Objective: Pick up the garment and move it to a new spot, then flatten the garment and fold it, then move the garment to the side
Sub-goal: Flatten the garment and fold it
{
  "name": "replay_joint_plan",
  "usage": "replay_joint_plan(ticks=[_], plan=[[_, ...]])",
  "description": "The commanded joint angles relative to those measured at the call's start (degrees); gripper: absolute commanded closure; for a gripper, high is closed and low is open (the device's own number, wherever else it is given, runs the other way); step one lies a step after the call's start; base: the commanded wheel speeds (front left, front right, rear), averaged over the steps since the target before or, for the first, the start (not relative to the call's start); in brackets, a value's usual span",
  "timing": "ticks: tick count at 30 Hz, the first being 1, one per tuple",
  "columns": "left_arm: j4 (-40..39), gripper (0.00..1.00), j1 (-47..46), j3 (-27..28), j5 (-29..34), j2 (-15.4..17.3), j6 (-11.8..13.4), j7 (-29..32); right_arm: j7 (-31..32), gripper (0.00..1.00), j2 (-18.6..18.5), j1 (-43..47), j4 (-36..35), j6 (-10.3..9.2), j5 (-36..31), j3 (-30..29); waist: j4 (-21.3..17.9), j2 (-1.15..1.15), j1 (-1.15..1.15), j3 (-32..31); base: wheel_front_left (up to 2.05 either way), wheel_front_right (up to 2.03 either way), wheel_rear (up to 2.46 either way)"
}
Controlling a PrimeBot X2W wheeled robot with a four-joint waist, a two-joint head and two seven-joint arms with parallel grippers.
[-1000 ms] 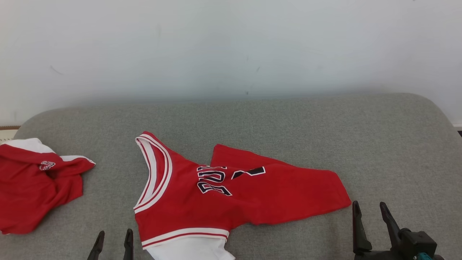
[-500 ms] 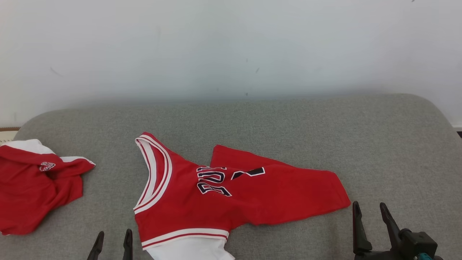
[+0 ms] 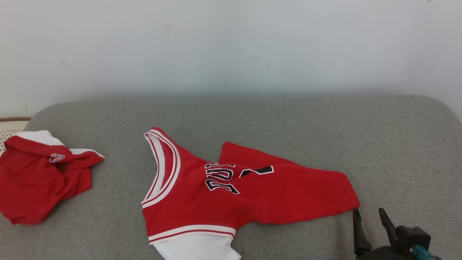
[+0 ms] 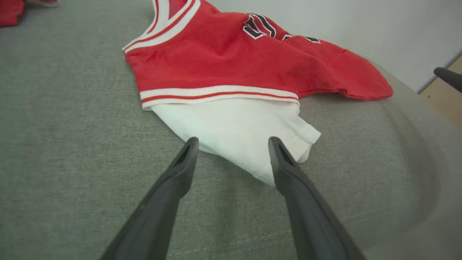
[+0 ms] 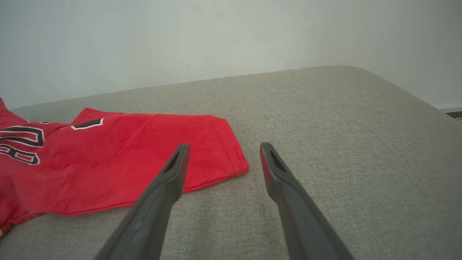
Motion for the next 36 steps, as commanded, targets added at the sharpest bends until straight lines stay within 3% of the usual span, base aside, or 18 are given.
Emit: replay_joint_plan(ticks=[1,6,16,24,35,36], plan=[[1.27,0.00,0.25,-1.34,-0.10,-0.27,-0.51,-0.03,0.21,0.00,-0.82,-1.32,1.42,0.05,0.02,0.22,0.66,0.00,0.00,0.41,0.00,0.00,0.00],[6.82,0.00,-1.22,-7.56,-1.72,-0.83,-1.41,0.03,0.50,0.00,-2.24,-5.66,8.23,0.05,0.67,1.04,1.20,0.00,0.00,0.89,0.00,0.00,0.00],[16.76,0.00,-8.25,-11.28,-2.19,-1.14,-0.55,-1.05,-0.14,0.00,-4.06,-13.77,22.80,0.05,1.86,3.57,1.28,0.00,0.00,2.31,0.00,0.00,0.00],[16.23,0.00,-11.19,-12.20,-2.96,-1.18,1.32,-1.38,-0.87,0.00,-5.49,-18.47,29.49,0.05,2.51,4.28,2.03,0.00,0.00,3.59,0.00,0.00,0.00],[15.25,0.00,-12.97,-14.73,-4.71,-1.22,2.03,-1.38,-0.99,0.00,-6.18,-21.35,35.42,0.05,2.97,4.56,3.11,0.00,0.00,4.08,0.00,0.00,0.00],[15.29,0.09,-13.12,-14.94,-5.04,-1.21,1.94,-1.38,-1.00,0.00,-6.20,-21.45,35.64,0.05,2.89,4.41,3.16,0.00,0.00,4.04,0.00,0.00,0.00]])
